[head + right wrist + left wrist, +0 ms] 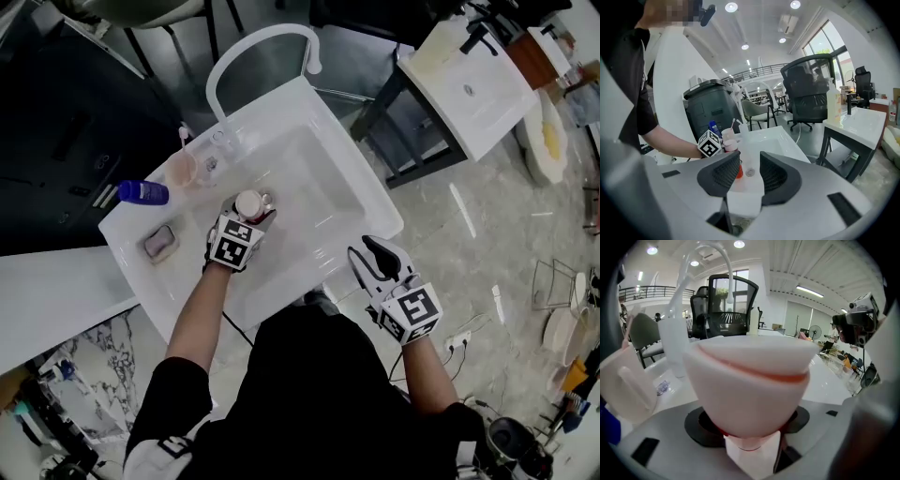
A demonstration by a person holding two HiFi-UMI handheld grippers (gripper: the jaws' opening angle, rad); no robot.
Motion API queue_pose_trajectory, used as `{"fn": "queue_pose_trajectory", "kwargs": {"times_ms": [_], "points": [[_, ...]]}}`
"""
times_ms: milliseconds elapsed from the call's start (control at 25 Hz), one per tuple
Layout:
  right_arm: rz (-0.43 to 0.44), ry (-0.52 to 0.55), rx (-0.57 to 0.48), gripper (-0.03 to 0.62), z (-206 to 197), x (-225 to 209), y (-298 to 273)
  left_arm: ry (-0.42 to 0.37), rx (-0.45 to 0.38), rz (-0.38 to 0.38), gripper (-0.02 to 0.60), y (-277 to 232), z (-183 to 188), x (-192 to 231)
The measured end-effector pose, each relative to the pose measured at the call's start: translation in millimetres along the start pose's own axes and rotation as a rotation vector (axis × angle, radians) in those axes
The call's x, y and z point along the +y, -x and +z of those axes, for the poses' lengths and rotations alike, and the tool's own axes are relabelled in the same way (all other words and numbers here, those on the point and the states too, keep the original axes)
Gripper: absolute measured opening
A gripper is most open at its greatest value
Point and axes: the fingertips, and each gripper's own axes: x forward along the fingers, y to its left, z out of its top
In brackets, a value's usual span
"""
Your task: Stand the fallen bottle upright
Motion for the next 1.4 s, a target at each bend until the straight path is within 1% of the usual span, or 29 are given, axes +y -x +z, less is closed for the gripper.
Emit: {"fn": "queue_pose_trajectory", "kwargs": {"times_ms": [80,160,320,400,520,600,680,880,1080,1400], "points": [[0.022,0.014,-0.006,0.147,5.4,4.1,-1.4,0.02,-0.021,0.018,0.298,15.5,2.9,-0.7],[0.047,0.026,-0.013,0.147,11.2,8.8,-4.9,0.037,-0.06,0.035,0.298,33.0,10.9,-0.9],[0.141,0.064,-0.052,0.147,35.6,21.7,-30.0,0.072,-0.129,0.116,0.298,72.6,23.8,16.8],[0.186,0.082,-0.072,0.147,48.5,34.5,-38.4,0.086,-0.146,0.14,0.298,92.5,28.4,18.5],[0.249,0.112,-0.09,0.147,63.0,56.1,-49.1,0.068,-0.147,0.167,0.298,117.7,29.9,19.2],[0.3,0.137,-0.099,0.147,71.0,71.5,-61.1,0.053,-0.15,0.207,0.298,134.7,28.1,28.0],[0.354,0.157,-0.101,0.147,78.5,87.2,-73.5,0.062,-0.162,0.259,0.298,153.6,25.7,40.1],[0.456,0.184,-0.086,0.147,85.1,119.3,-93.9,0.136,-0.213,0.35,0.298,196.4,17.1,62.3],[0.553,0.215,-0.075,0.147,89.5,146.7,-114.3,0.183,-0.224,0.451,0.298,231.6,-1.1,82.8],[0.65,0.23,-0.031,0.147,87.3,180.9,-143.4,0.281,-0.256,0.588,0.299,287.0,-28.0,132.9]]}}
